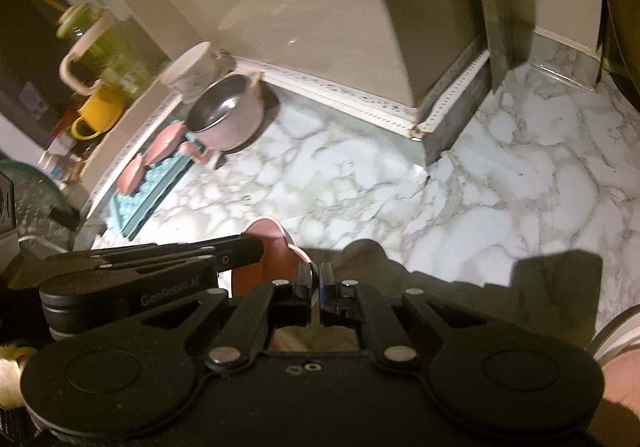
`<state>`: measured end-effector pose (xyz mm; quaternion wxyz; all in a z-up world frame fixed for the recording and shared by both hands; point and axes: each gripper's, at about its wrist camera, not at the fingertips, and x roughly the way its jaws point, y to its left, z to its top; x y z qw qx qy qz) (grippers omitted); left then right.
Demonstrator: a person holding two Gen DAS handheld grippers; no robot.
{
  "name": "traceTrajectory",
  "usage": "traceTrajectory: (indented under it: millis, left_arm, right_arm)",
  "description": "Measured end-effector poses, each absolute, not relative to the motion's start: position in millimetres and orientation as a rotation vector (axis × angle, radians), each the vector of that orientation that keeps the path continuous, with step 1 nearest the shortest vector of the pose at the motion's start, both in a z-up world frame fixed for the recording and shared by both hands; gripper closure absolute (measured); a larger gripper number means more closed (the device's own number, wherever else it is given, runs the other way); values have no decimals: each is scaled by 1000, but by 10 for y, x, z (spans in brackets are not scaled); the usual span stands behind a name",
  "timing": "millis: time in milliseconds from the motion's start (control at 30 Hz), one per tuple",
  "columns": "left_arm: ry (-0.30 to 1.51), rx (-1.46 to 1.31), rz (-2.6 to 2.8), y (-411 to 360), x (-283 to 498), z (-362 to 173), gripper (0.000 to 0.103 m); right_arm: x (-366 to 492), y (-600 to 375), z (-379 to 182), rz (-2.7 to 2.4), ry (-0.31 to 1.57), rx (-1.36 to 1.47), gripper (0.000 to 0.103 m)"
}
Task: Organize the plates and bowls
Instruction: 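Lift the heart bowl with both grippers and carry it to the pink bowl, then lower the heart bowl into the pink bowl with both grippers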
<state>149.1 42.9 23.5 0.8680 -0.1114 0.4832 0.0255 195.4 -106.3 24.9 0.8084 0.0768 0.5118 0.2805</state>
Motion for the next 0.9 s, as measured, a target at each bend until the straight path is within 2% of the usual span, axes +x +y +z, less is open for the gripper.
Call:
traceTrajectory:
  millis: [300,900]
  left_arm:
    - [1005,-228,74,508,1077,309,94]
    - [1085,-192,78,486,782,37,94]
  right_arm:
    - [1603,-962,339,648,1088,153,101]
    - [1259,-833,171,666,1147,86,101]
